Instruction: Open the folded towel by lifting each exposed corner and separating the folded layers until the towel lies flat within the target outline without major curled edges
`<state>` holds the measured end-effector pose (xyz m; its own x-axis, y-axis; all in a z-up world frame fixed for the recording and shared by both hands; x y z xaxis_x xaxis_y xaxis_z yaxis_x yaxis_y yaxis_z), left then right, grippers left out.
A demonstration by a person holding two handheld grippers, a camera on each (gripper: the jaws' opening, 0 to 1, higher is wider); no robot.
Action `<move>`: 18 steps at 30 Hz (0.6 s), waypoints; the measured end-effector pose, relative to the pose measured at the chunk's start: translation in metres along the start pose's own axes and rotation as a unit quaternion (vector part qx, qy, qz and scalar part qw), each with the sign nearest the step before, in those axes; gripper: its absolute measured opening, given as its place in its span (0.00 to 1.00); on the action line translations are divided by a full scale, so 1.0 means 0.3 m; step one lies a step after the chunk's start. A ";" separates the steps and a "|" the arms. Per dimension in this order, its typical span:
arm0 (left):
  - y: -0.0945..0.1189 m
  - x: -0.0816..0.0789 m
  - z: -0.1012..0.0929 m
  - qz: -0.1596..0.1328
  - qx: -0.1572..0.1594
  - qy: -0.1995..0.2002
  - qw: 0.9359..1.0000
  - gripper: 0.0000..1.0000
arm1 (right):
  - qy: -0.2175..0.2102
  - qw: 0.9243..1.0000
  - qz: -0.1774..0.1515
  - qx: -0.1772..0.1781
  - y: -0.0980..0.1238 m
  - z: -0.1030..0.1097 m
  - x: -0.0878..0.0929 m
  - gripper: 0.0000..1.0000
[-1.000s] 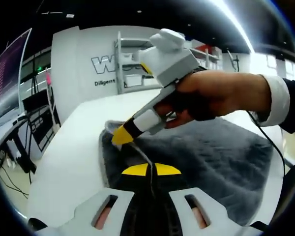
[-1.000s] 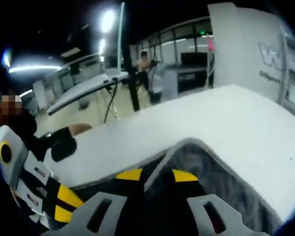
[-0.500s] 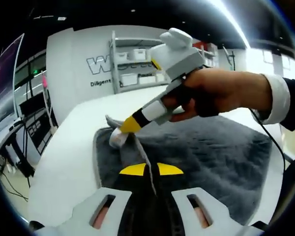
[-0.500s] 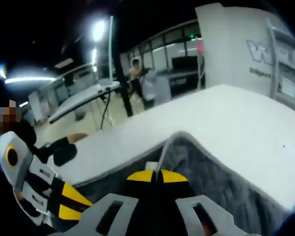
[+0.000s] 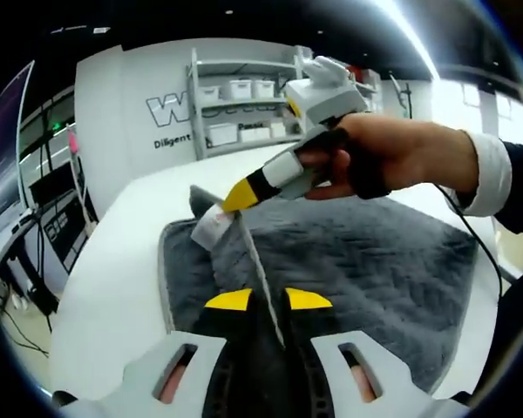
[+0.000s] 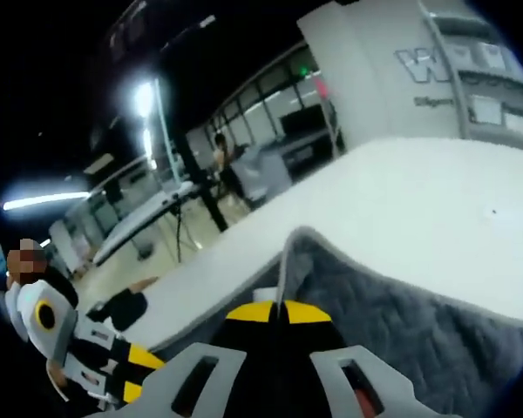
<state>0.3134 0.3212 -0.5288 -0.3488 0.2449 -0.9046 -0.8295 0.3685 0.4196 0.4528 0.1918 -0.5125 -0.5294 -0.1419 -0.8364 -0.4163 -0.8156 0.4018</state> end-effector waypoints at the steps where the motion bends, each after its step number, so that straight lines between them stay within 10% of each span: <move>1: 0.000 0.000 -0.001 0.001 0.002 0.002 1.000 0.06 | -0.008 1.000 -0.002 0.000 0.003 -0.002 0.002 0.00; 18: -0.013 -0.019 -0.038 -0.011 0.016 0.014 1.000 0.02 | -0.031 0.999 0.012 -0.025 0.042 0.039 0.093 0.12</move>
<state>0.3138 0.3081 -0.5261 -0.3422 0.2114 -0.9155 -0.8232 0.4023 0.4006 0.4241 0.1842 -0.5266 -0.5848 -0.1280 -0.8010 -0.3664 -0.8393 0.4016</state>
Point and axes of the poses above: the point that each gripper's makers call its tool centre point, and the gripper's own axes: y roughly backward along the fingers, z roughly to its left, x roughly out of its underside, the point moved 10 cm from there along y, roughly backward along the fingers
